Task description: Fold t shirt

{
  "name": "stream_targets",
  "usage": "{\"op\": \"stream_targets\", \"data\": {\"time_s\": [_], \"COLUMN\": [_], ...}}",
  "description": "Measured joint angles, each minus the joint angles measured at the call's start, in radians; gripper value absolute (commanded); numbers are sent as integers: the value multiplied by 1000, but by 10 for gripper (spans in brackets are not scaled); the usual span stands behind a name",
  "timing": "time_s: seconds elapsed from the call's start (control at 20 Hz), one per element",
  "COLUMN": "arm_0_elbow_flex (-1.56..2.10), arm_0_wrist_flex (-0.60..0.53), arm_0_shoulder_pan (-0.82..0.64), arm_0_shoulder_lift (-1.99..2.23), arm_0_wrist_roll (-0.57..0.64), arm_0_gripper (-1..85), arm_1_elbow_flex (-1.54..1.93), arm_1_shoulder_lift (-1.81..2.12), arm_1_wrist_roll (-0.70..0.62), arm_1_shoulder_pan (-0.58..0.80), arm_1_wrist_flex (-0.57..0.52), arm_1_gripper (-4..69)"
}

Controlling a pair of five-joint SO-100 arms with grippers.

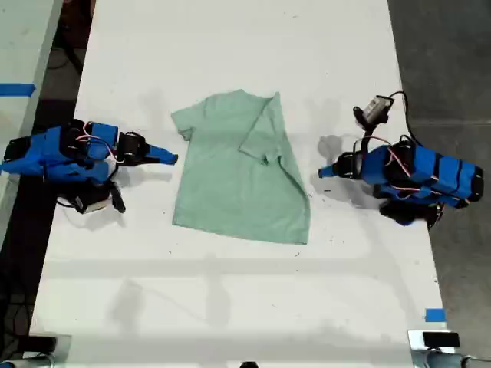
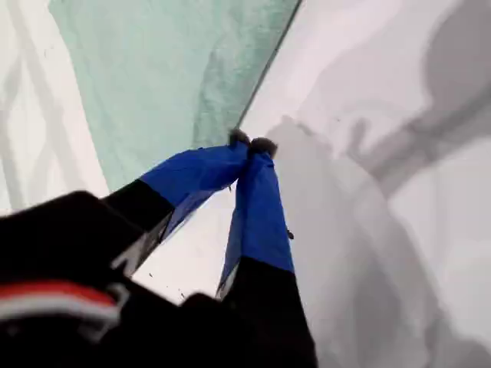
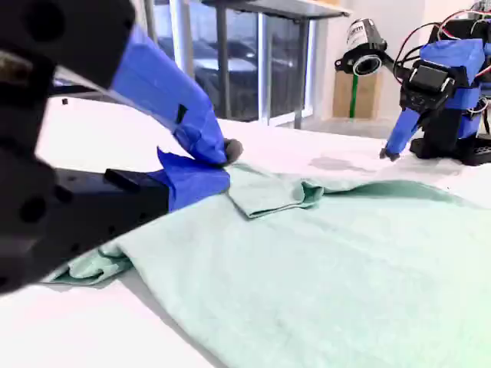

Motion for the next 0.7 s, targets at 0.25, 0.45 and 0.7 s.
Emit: {"op": "stream_targets", "data": {"time_s": [0.25,0.45,0.7], "arm_0_elbow_flex": [14,15,-147], "arm_0_wrist_flex": [132,133,112], "arm_0_shoulder_pan": [-133,-133,-258], "arm_0_shoulder_lift": [0,0,-201], "arm_0_wrist_roll": [-11,-20,17], "arm_0_gripper": [-1,-2,121], "arm_1_elbow_flex": [0,0,0], "arm_1_shoulder_lift": [5,5,5], "arm_1_wrist_roll": [172,175,175], "arm_1_shoulder_pan": [0,-2,-2], "arm_1_wrist_flex": [112,112,112], "arm_1_gripper": [1,1,1]}}
